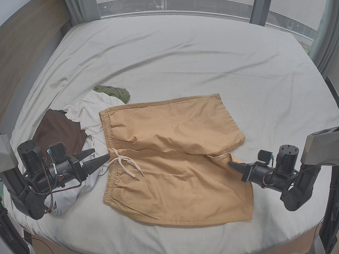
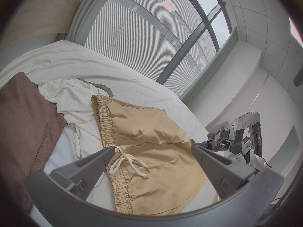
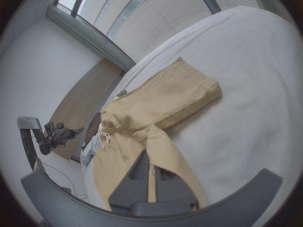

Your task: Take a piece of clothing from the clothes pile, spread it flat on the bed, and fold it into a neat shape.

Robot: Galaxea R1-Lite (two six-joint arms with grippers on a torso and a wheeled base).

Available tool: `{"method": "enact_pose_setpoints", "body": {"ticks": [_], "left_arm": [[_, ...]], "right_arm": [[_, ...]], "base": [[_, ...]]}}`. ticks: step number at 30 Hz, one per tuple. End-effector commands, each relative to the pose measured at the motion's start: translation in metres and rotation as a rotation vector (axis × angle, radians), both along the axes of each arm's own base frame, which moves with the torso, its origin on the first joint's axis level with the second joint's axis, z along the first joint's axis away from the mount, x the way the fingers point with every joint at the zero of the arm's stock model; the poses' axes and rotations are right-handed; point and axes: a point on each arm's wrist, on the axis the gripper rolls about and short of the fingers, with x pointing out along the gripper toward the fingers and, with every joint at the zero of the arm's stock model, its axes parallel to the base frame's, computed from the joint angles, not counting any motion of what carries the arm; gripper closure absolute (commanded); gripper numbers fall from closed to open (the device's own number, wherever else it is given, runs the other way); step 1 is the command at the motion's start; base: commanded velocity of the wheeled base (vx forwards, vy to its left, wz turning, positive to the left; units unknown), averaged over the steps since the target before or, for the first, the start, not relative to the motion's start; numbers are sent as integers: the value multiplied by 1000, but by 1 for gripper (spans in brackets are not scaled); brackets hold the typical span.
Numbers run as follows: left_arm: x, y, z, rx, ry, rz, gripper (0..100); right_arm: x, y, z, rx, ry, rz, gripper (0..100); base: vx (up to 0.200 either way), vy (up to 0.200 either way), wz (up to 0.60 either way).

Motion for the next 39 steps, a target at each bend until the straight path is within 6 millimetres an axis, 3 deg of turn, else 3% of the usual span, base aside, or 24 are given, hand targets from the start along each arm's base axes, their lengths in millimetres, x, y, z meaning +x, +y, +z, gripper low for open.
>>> {"method": "enact_pose_setpoints", "body": {"ticks": [1,22,23,39], "left_arm": [[0,0,0,0,-1,0,0],[0,0,0,0,1,0,0],[0,0,0,0,1,0,0],[0,0,-7,2,29,2,0]], "right_arm": [[5,-5,1,2,-10,-19,100],[15,-12,-2,-7,-26,-83,100],[16,-12,-1,-4,-34,-83,0],[25,-20,9,-3,-86,-140,0]], "base": [[0,0,0],[0,0,0],[0,0,0],[0,0,0]]}}
